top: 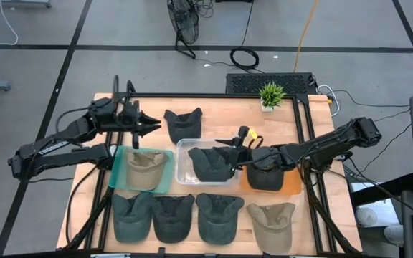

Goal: Pick & Place hat
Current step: Adjust the orange bin

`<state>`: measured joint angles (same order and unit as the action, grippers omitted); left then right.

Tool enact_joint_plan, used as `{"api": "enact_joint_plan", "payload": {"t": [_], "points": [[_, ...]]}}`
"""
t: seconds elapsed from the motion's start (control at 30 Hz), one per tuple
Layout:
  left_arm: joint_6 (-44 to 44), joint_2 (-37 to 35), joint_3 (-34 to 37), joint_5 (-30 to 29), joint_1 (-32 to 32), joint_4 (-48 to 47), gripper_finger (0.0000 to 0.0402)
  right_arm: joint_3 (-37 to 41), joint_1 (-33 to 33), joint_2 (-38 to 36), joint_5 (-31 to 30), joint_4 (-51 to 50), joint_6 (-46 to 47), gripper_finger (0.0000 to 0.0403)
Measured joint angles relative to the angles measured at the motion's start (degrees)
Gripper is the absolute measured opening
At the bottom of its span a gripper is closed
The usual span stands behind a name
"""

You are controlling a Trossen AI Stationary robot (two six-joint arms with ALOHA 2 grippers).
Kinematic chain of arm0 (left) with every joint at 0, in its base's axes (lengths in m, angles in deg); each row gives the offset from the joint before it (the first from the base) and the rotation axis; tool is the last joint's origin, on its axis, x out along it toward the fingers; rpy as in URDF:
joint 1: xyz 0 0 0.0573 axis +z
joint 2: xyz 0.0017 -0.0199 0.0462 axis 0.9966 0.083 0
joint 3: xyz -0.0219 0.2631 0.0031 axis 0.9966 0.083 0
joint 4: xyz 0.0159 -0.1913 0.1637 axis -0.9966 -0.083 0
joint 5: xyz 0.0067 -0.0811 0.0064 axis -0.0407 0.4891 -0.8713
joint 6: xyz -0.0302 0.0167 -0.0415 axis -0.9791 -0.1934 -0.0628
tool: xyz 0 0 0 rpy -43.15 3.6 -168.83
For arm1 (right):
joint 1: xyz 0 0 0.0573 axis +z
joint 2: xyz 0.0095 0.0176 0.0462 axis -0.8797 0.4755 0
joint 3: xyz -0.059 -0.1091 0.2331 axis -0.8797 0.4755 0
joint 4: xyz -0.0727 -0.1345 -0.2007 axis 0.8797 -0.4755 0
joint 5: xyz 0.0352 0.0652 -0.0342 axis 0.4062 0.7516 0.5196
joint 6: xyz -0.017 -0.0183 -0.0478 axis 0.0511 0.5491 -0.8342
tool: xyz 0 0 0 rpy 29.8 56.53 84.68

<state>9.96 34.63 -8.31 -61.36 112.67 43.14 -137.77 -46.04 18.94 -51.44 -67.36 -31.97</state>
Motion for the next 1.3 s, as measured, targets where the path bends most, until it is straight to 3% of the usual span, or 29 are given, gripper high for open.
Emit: {"api": "enact_joint_plan", "payload": {"t": [0.27,0.47,0.6,0.77,0.87,1.17,1.3], "points": [[1.33,3.56,0.00,1.66,-4.70,7.45,0.0093,0.02,4.02,-4.44,0.23,-13.53,16.72,0.0098],[4.41,3.97,0.00,3.10,-10.13,10.07,0.0093,0.00,5.28,-7.08,9.16,-22.09,26.44,0.0098],[6.41,4.10,0.00,2.70,-11.30,10.42,0.0093,0.00,4.94,-8.07,8.11,-24.61,25.64,0.0098],[7.34,5.48,0.02,2.66,-11.41,11.41,0.0093,-0.02,2.89,-8.35,-2.55,-20.47,16.12,0.0098],[6.84,6.61,0.02,2.23,-11.41,13.35,0.0093,-0.02,-0.42,-8.64,-4.33,-18.68,11.98,0.0098],[6.37,9.04,0.02,-3.43,-11.37,14.62,0.0093,0.34,-11.05,-8.68,14.27,-26.20,20.71,0.0098],[6.77,9.08,0.02,-3.90,-11.37,14.86,0.0093,0.52,-11.06,-10.42,13.71,-28.04,19.31,0.0098]]}}
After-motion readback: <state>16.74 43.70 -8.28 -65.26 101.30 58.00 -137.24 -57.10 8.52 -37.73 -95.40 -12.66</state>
